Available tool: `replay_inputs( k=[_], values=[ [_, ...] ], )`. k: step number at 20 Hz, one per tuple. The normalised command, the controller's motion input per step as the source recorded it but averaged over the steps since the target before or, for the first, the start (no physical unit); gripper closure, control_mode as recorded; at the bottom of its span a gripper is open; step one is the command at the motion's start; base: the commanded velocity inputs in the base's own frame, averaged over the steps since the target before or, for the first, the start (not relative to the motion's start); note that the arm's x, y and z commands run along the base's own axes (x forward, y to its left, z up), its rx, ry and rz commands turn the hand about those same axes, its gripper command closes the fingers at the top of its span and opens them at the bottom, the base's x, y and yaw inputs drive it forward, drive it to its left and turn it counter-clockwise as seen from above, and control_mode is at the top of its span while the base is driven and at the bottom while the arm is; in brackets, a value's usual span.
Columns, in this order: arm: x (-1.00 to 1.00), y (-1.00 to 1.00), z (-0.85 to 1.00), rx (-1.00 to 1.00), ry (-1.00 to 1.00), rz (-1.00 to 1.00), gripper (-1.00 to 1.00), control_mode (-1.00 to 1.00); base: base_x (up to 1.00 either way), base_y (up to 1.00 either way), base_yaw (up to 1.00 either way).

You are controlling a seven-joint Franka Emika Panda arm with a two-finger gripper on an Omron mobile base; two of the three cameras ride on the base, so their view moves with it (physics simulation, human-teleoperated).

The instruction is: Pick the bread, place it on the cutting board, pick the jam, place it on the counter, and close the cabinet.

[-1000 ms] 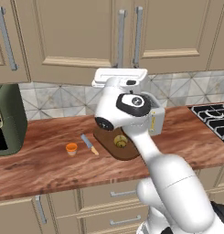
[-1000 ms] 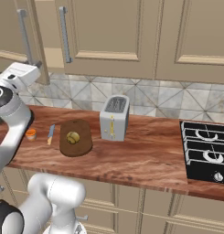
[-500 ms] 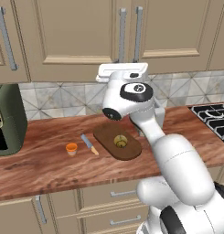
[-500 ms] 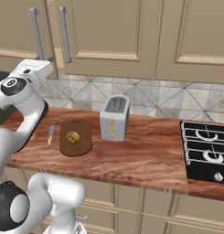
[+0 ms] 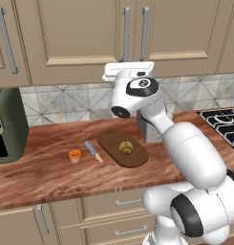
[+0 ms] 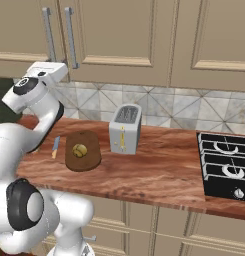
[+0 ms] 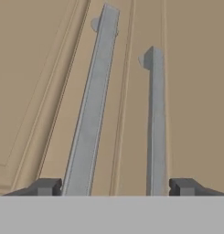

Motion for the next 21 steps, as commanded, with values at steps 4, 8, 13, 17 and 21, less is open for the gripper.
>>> replay_inputs(
  k=[4,8,13,17,21],
  values=[
    [0.26,0.02,0.0,0.0,0.0,0.0,-1.0,-1.0,0.0,0.0,0.0],
    [0.27,0.06,0.0,0.0,0.0,0.0,-1.0,-1.0,0.0,0.0,0.0],
    [0.27,0.05,0.0,0.0,0.0,0.0,-1.0,-1.0,0.0,0.0,0.0],
    [0.27,0.01,0.0,0.0,0.0,0.0,-1.0,-1.0,0.0,0.0,0.0],
    [0.3,0.0,0.0,0.0,0.0,0.0,-1.0,-1.0,0.0,0.0,0.0]
  ],
)
